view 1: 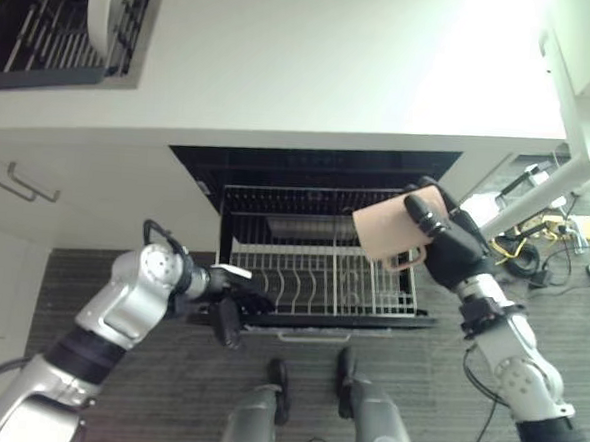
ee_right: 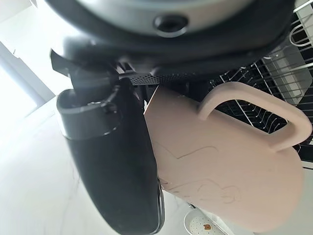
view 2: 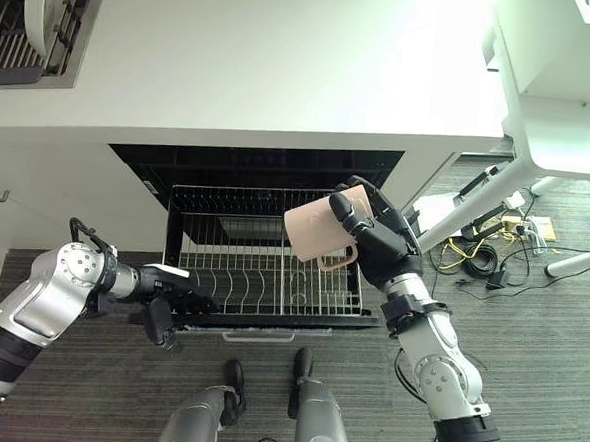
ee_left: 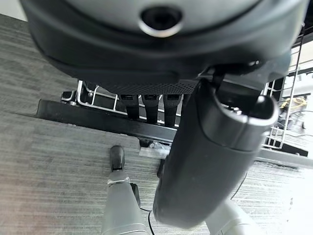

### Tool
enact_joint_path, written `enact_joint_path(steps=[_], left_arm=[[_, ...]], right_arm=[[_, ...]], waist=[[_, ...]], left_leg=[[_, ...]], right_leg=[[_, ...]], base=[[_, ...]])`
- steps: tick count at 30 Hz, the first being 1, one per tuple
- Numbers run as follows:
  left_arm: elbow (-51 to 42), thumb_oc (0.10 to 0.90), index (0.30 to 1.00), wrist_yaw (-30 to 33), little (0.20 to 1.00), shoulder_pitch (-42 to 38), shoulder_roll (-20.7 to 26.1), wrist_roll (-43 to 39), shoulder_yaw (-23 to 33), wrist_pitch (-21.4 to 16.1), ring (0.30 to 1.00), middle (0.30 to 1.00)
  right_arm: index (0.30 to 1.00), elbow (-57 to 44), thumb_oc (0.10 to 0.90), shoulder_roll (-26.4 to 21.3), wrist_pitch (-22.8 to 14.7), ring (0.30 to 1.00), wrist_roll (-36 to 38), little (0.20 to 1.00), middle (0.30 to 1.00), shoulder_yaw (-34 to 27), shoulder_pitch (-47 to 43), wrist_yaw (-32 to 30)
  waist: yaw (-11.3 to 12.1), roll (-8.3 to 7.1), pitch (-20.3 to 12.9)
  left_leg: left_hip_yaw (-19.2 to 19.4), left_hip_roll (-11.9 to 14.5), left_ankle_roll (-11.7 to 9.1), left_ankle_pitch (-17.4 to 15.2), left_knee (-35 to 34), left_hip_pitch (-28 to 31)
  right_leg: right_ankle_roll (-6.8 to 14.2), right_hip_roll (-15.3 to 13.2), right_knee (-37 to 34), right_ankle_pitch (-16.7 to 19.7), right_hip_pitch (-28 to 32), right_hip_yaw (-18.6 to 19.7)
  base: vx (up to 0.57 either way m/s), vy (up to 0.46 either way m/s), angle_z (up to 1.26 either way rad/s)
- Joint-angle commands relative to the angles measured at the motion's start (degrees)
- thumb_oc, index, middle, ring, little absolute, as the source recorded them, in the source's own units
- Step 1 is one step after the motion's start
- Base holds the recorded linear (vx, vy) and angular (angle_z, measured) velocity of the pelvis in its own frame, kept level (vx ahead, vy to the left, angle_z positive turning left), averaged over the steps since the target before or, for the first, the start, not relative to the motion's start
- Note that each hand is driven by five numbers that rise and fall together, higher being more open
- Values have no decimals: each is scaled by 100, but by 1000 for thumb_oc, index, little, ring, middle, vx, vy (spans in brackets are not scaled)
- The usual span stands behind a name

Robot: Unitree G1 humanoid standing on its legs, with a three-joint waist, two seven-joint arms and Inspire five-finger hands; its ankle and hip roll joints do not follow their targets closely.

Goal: Place the dishes in the dishwasher.

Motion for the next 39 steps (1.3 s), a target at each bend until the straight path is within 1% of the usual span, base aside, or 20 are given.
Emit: enact_joint_path(steps=[1,2,5,6,7,9,10,11,12,14,15,16,19,21,24,29,34,35,37,39], left_arm=[[-265,800,900,-2228,900,1180,-55,-608,-764,461,900,900],[-255,800,900,-2248,900,1257,-63,-620,-785,466,900,900],[-166,800,900,-1497,900,1423,-137,-987,-773,417,900,900],[-137,800,900,-1067,900,1442,-152,-1279,-722,414,900,900],[-190,800,900,-194,900,1518,-174,-1935,-466,370,900,900],[-282,800,900,592,900,1572,-187,-2641,-231,300,900,900],[-394,800,900,1424,900,1603,-256,-3366,123,49,900,900],[-454,800,900,1794,900,1645,-224,-3786,342,-30,900,900],[-442,800,900,2363,900,1682,-265,-4450,680,-421,900,900],[-426,800,900,3163,900,1823,-360,-5281,1346,-1149,900,900],[-413,800,900,3513,900,1874,-470,-5489,1741,-1557,900,900],[-396,800,900,3720,900,1913,-517,-5635,1935,-1819,900,900],[-488,800,900,4041,900,2076,-702,-5770,2247,-2468,900,900],[-627,800,900,4208,900,2147,-806,-5863,2333,-2653,900,900],[-804,800,900,4413,900,2086,-855,-5891,2355,-3041,900,900],[-984,800,900,4251,900,1841,-688,-5865,2273,-3023,900,900],[-965,800,900,4142,900,1632,-470,-5827,2159,-3054,900,900],[-893,800,900,4158,900,1458,-251,-5790,2030,-3242,900,900],[-933,800,900,4232,900,1386,-238,-5982,1946,-3334,900,900],[-963,800,900,4223,900,1326,-299,-6030,1867,-3330,900,900]], right_arm=[[300,-529,400,-150,-159,300,202,300,300,-129,-448,257],[300,-528,400,-174,-114,300,188,300,300,-129,-440,260],[300,-492,400,-240,-62,300,143,300,300,-141,-428,258],[300,-460,400,-256,-67,300,112,300,300,-163,-419,245],[300,-419,400,-282,-85,300,10,300,300,-262,-332,228],[300,-388,400,-313,-142,300,-95,300,300,-324,-281,187],[300,-358,400,-340,-219,300,-241,300,300,-437,-202,137],[300,-344,400,-350,-254,300,-314,300,300,-505,-153,128],[300,-321,400,-360,-303,300,-424,300,300,-597,-98,76],[300,-216,400,-330,-337,300,-784,300,300,-782,-19,-6],[300,-145,400,-325,-329,300,-966,300,300,-869,1,-88],[300,-77,400,-335,-313,300,-1124,300,300,-906,-22,-139],[300,65,400,-434,-102,300,-1701,300,300,-929,-111,-392],[300,163,400,-538,12,300,-2016,300,300,-915,-197,-503],[300,331,400,-786,364,300,-2543,300,300,-773,-488,-594],[300,686,400,-1182,882,300,-3053,300,300,-536,-797,-467],[300,1183,400,-1436,1113,300,-3353,300,300,-257,-1115,-262],[300,1579,400,-1671,1194,300,-3796,300,300,24,-1405,-263],[300,1855,400,-1714,1309,300,-4020,300,300,249,-1582,-202],[300,2245,400,-1695,1249,300,-4128,300,300,465,-1725,-187]], waist=[[17,41,-565],[15,42,-566],[10,40,-567],[18,40,-574],[51,46,-596],[78,49,-607],[131,48,-612],[152,48,-617],[185,37,-614],[278,26,-644],[353,0,-658],[404,-23,-662],[523,-86,-673],[585,-122,-668],[677,-188,-609],[769,-313,-552],[857,-366,-471],[916,-367,-415],[955,-351,-376],[1003,-333,-346]], left_leg=[[-13,305,-228,-393,-48,203],[-9,310,-230,-393,-48,203],[-5,315,-234,-392,-48,202],[-10,311,-235,-395,-48,203],[-23,298,-233,-393,-48,206],[-35,287,-234,-386,-48,208],[-62,271,-237,-375,-48,201],[-77,266,-243,-366,-48,204],[-95,255,-245,-358,-48,225],[-151,241,-256,-326,-48,216],[-204,220,-258,-317,-48,220],[-241,209,-262,-312,-48,217],[-332,182,-265,-296,-48,221],[-381,169,-263,-294,-48,215],[-448,156,-267,-293,-48,177],[-488,160,-276,-284,-48,158],[-514,184,-282,-278,-48,164],[-540,180,-285,-275,-48,147],[-557,168,-281,-270,-48,144],[-579,156,-281,-270,-48,137]], right_leg=[[657,-118,286,-778,282,347],[653,-115,286,-783,285,354],[636,-106,286,-796,292,370],[631,-106,286,-805,300,369],[622,-110,286,-816,317,360],[616,-119,286,-814,333,346],[609,-132,286,-811,345,327],[606,-143,286,-804,360,309],[608,-160,286,-809,395,281],[602,-186,286,-818,431,222],[597,-200,286,-831,461,192],[595,-210,286,-833,472,171],[586,-229,286,-832,506,102],[573,-221,286,-834,512,85],[566,-215,286,-827,492,59],[606,-227,286,-765,483,6],[640,-228,286,-706,491,-58],[662,-237,286,-672,472,-81],[676,-262,286,-650,463,-107],[671,-285,286,-639,456,-136]], base=[[14,11,-4],[13,13,-7],[11,9,-9],[39,5,-6],[46,4,-1],[38,1,2],[36,-8,2],[47,-15,2],[55,-20,5],[61,-40,11],[51,-69,19],[47,-81,24],[42,-76,27],[11,-74,14],[-21,-75,6],[4,-93,9],[9,-93,5],[2,-69,16],[13,-32,13],[0,0,0]])
